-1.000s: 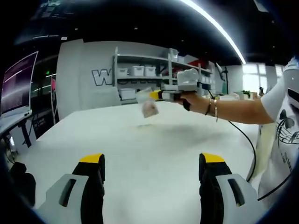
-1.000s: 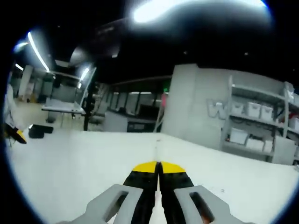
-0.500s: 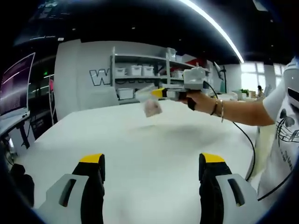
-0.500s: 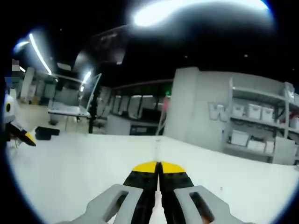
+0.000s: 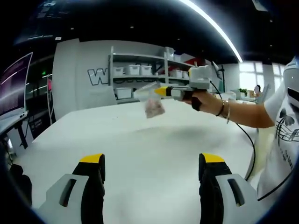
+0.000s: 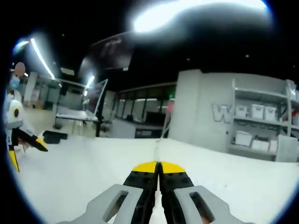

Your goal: Open the resealable bag by pulling the two sides of the seal apart until the entire bag opening is separated and visibly accessible.

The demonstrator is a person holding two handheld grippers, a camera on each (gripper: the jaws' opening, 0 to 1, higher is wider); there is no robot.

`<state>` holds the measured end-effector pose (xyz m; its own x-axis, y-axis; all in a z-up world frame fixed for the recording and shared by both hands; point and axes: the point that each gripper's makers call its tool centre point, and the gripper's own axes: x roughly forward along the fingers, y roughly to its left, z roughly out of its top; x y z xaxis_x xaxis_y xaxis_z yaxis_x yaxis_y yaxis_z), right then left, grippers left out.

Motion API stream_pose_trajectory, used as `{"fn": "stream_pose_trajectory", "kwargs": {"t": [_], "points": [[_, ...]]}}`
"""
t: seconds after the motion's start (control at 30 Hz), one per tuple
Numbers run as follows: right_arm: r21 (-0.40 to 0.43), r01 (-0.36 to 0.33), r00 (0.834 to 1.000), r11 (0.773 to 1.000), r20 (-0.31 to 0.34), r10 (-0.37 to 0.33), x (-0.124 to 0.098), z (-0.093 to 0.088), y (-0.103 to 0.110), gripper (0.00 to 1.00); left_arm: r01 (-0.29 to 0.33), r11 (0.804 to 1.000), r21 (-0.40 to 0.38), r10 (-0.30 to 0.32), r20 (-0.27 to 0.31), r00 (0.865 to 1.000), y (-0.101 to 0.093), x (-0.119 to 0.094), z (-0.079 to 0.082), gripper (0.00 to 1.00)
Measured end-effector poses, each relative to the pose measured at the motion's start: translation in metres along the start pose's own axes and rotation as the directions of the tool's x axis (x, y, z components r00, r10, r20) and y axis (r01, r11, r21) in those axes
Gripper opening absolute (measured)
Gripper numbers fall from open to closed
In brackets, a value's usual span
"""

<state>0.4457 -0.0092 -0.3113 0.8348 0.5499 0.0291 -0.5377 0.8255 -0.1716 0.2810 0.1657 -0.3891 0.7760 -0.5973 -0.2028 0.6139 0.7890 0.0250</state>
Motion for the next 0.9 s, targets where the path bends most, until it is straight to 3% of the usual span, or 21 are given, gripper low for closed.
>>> {"fn": "stream_pose_trajectory", "kwargs": {"t": [0.9], "points": [[0.052, -0.06, 0.997, 0.997, 0.053, 0.057, -0.049, 0.009, 0.04, 0.0, 0.016, 1.0, -0.005, -0.016, -0.001, 1.0, -0.005, 0.0, -0.002, 0.8]]}}
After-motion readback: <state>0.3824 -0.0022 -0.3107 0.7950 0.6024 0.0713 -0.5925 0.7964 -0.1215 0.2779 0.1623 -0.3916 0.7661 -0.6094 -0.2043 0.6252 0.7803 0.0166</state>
